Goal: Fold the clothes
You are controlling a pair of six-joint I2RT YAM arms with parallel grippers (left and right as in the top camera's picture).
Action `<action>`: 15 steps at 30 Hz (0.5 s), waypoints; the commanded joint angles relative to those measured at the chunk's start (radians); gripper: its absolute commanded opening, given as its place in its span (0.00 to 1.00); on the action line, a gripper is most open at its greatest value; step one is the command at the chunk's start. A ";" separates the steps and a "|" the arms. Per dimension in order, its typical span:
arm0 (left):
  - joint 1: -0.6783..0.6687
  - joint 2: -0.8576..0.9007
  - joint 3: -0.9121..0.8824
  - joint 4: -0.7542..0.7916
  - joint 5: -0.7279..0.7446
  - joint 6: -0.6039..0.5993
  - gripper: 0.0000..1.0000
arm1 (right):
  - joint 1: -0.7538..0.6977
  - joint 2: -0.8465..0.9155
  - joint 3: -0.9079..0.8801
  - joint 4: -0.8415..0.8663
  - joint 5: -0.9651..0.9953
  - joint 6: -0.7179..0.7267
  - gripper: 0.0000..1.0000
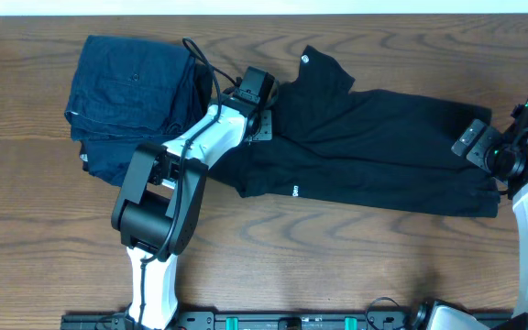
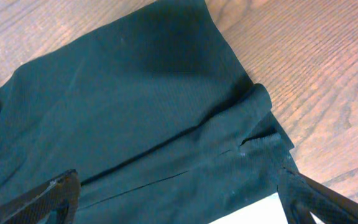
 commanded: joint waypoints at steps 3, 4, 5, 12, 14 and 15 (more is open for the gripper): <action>0.008 0.049 -0.003 -0.140 -0.004 -0.059 0.06 | -0.003 0.006 -0.006 -0.002 0.001 -0.009 0.99; 0.008 0.049 -0.003 -0.168 -0.004 -0.074 0.06 | -0.003 0.006 -0.006 -0.002 0.001 -0.009 0.99; 0.008 0.049 -0.003 -0.200 -0.004 -0.090 0.06 | -0.003 0.006 -0.006 -0.002 0.001 -0.009 0.99; 0.001 0.049 -0.003 -0.376 -0.003 -0.134 0.06 | -0.003 0.006 -0.006 -0.002 0.001 -0.009 0.99; -0.009 0.049 -0.003 -0.407 -0.003 -0.133 0.06 | -0.003 0.006 -0.006 -0.002 0.001 -0.009 0.99; -0.017 0.049 -0.003 -0.420 -0.003 -0.133 0.06 | -0.003 0.006 -0.006 -0.002 0.001 -0.009 0.99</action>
